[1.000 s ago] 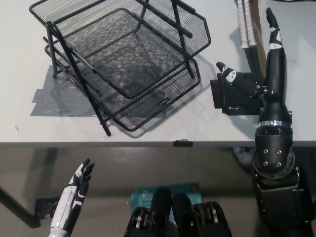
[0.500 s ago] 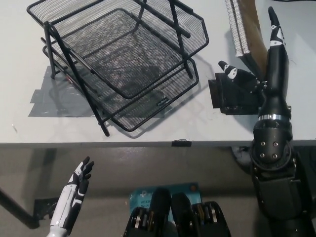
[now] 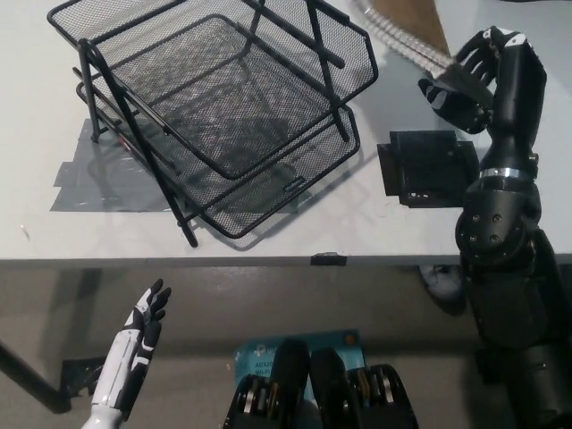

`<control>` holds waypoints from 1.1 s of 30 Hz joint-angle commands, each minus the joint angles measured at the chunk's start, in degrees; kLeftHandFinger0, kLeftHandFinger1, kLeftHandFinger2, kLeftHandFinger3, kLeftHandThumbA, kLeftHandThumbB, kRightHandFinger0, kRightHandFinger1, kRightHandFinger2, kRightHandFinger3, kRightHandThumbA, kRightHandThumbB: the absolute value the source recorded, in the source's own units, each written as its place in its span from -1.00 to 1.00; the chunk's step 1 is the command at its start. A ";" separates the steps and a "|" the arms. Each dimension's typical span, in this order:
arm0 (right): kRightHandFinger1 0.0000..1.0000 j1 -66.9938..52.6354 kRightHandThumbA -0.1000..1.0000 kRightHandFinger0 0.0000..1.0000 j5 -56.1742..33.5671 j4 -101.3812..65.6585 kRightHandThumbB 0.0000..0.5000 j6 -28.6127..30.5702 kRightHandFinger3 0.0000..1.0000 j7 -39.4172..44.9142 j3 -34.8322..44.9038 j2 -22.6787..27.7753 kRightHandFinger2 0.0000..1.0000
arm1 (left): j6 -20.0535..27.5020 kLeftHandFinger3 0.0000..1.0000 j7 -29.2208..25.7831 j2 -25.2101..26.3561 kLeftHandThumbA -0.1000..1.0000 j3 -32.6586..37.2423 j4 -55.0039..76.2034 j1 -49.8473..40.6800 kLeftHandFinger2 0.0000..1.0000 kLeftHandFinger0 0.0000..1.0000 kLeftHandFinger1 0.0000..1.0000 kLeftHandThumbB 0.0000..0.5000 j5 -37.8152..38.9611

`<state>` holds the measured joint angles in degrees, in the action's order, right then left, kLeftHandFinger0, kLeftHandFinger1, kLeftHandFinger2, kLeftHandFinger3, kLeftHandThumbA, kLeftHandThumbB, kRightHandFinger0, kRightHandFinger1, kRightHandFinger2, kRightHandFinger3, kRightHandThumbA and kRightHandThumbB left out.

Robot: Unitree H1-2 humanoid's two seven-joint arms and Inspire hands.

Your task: A person hands a notebook to the robot and the robot grabs it with its right hand and places it in the file tray kept in the centre of the desk infront of it.

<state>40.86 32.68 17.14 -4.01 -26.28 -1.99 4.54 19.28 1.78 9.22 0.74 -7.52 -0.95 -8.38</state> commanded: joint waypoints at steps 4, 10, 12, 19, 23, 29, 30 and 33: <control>-1.00 3.58 0.72 -1.00 -3.84 -2.37 -0.94 6.97 -0.86 -3.01 1.18 -1.61 -0.88 | 0.33 1.00 0.03 1.11 1.00 -0.31 1.62 0.97 1.00 1.00 1.00 0.80 -0.17; -1.00 3.45 0.90 -1.00 -13.98 -7.79 -0.77 4.42 -1.00 -0.03 6.22 -5.40 -1.00 | 0.31 1.00 -0.05 1.21 1.00 -0.45 1.79 0.94 1.00 1.00 1.00 0.74 -0.22; -1.00 3.20 0.97 -1.00 -16.59 -10.29 -0.87 2.13 -1.00 1.41 7.82 -6.29 -1.00 | 0.69 1.00 -0.09 1.24 1.00 -0.44 1.59 1.00 1.00 1.00 1.00 0.73 -0.25; -1.00 3.42 0.98 -1.00 -28.44 -15.79 -0.83 -0.18 -1.00 5.16 14.18 -8.22 -1.00 | 1.00 1.00 -0.19 1.16 1.00 -0.40 1.29 1.02 1.00 1.00 1.00 0.71 -0.37; -1.00 4.14 0.93 -1.00 -30.84 -16.74 -0.80 2.24 -1.00 4.49 16.17 -8.57 -1.00 | 0.94 1.00 -0.39 1.06 1.00 -0.48 1.41 0.93 1.00 1.00 1.00 0.71 -0.54; -1.00 5.49 0.86 -1.00 -32.09 -20.54 -0.84 3.86 -1.00 2.66 18.76 -8.41 -1.00 | 0.79 1.00 -0.36 1.10 1.00 -0.45 1.33 0.91 1.00 1.00 1.00 0.73 -0.67; -1.00 5.64 0.85 -1.00 -32.05 -20.74 -0.84 4.21 -1.00 2.41 18.93 -8.34 -1.00 | 0.79 1.00 -0.34 1.09 1.00 -0.46 1.35 0.89 1.00 1.00 1.00 0.72 -0.64; -1.00 6.62 0.88 -1.00 -31.03 -22.04 -0.71 4.74 -1.00 0.85 19.93 -7.86 -1.00 | 0.78 1.00 -0.25 1.18 1.00 -0.48 1.52 0.81 1.00 1.00 1.00 0.69 -0.62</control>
<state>41.11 4.77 0.08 -4.58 -23.60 17.02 -3.63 19.13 1.81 9.39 0.51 -7.53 -0.78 -8.43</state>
